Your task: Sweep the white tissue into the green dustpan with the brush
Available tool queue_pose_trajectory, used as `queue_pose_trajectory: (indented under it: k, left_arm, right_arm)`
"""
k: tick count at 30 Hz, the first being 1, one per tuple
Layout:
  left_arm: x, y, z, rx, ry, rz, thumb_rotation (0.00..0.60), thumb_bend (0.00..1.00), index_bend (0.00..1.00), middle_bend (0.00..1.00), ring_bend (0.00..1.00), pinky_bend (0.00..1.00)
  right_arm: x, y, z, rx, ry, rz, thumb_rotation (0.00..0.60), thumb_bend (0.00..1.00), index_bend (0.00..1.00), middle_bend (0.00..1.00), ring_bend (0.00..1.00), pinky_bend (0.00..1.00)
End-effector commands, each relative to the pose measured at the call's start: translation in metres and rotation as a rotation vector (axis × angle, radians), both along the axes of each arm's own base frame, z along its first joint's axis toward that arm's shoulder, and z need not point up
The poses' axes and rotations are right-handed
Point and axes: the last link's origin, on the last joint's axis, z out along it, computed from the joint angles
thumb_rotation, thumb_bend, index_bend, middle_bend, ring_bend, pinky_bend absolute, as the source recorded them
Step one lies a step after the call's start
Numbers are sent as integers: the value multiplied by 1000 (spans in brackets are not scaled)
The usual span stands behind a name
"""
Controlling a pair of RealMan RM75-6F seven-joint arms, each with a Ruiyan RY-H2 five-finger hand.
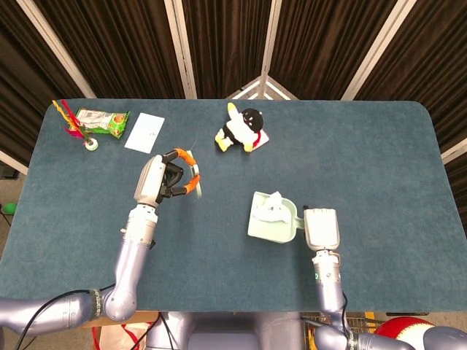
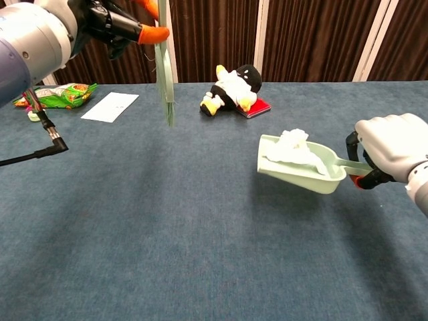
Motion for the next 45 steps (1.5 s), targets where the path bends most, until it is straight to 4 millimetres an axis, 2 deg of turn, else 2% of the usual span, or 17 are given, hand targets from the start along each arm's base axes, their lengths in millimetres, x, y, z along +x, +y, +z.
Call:
queue_pose_trajectory:
  k: [1,5,10,15,25,45]
  left_arm:
    - [2,0,-1,0,-2,-2,600,470,790,1000,850,822]
    - [4,0,-1,5,-2,-8,600,470,790,1000,850,822]
    - [6,0,2,11,-5,-11,600,470,790,1000,850,823]
    - [4,-1,3,11,-2,-8,600,470,790,1000,850,823]
    - [-4,-1,5,10,5,4,600,470,790,1000,850,823]
    - [-7,-1,5,18,12,-4,600,470,790,1000,850,823]
  right_arm:
    - [4,-1,2,-1,-91,-47,600,550,781,866,859,742]
    - [9,-4,6,-14,-149,-54,600,550,781,866,859,742]
    - [6,-6,8,-21,-119,-26,600,550,781,866,859,742]
    - [-2,-7,7,-30,-18,23,600,550,781,866,859,742]
    - [-19,-8,0,-28,31,-35,600,550,781,866,859,742]
    - [-46,-5,-6,-21,126,-59,600,550,772,866,859,742]
